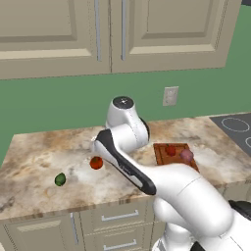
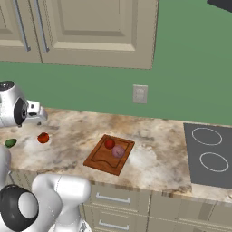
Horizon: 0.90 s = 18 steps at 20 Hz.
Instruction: Place the avocado, onion, tomato, and bell pepper on the cutting board.
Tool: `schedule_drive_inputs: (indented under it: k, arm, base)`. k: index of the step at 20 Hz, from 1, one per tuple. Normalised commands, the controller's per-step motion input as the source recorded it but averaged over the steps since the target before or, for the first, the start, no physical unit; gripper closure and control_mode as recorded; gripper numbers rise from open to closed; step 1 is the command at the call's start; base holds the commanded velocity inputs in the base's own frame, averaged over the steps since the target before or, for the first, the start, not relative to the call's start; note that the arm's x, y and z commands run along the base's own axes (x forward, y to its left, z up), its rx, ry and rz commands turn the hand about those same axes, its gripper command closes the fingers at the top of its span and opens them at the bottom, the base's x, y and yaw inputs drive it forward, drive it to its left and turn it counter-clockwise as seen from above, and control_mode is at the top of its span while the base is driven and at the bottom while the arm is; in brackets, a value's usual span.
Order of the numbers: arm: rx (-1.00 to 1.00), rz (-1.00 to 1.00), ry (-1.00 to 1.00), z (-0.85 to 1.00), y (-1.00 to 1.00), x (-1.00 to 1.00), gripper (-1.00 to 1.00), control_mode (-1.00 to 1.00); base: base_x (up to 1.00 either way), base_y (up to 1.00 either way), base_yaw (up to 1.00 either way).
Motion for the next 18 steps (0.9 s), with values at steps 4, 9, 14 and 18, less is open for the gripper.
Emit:
schedule_drive_inputs:
  k: [4, 9, 14, 18]
  arm:
    - [0.0, 0.0, 0.01, -0.31, 0.14, 0.41, -1.0, -1.0]
    - [0.0, 0.0, 0.0, -0.21, 0.11, 0.3, -1.0, -1.0]
    - [0.0, 0.0, 0.0, -0.16, 0.25, 0.28, -1.0, -1.0]
    - [0.0, 0.0, 0.0, -0.13, 0.22, 0.28, -1.0, -1.0]
  base:
    - [0.0, 0.0, 0.0]
    - [0.0, 0.0, 0.0]
    - [0.0, 0.0, 0.0]
    - [0.0, 0.0, 0.0]
